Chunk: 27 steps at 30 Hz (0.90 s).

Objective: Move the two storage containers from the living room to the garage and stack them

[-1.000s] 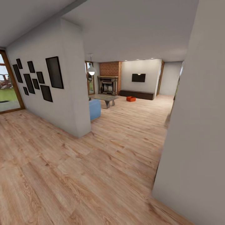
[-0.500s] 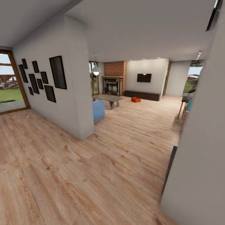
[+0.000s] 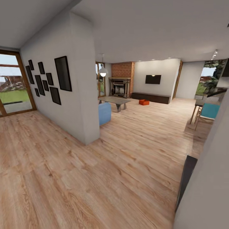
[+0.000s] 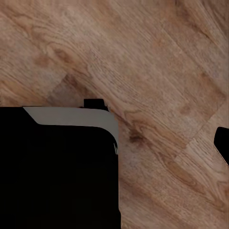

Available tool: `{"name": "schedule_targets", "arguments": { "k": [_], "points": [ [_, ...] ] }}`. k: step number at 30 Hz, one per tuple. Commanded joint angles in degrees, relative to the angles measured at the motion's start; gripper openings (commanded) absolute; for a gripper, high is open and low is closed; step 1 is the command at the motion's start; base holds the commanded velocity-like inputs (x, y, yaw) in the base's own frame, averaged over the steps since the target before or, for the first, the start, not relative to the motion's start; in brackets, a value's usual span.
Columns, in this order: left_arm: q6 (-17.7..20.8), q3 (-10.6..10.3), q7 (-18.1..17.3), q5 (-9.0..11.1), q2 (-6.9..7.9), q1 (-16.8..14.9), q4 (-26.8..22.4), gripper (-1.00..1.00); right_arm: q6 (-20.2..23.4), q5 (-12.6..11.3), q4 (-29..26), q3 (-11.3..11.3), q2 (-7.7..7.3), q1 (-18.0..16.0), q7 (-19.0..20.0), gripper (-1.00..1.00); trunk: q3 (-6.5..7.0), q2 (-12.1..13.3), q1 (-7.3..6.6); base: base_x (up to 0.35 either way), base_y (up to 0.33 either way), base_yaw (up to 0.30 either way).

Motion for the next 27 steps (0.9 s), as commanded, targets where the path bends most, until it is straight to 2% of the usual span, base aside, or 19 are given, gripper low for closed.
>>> {"name": "schedule_targets", "arguments": {
  "k": [1,27],
  "points": [
    [-0.2,0.1,0.2,0.0,-0.02,0.0,0.1,1.00,-0.3,-0.5,0.2,0.5,0.05,-0.1,0.0,1.00,-0.07,0.0,0.04,0.322,0.000,0.000],
    [-0.2,0.1,0.2,0.0,-0.02,0.0,0.1,1.00,-0.3,-0.5,0.2,0.5,0.05,-0.1,0.0,1.00,-0.07,0.0,0.04,0.322,0.000,0.000]
  ]
}}
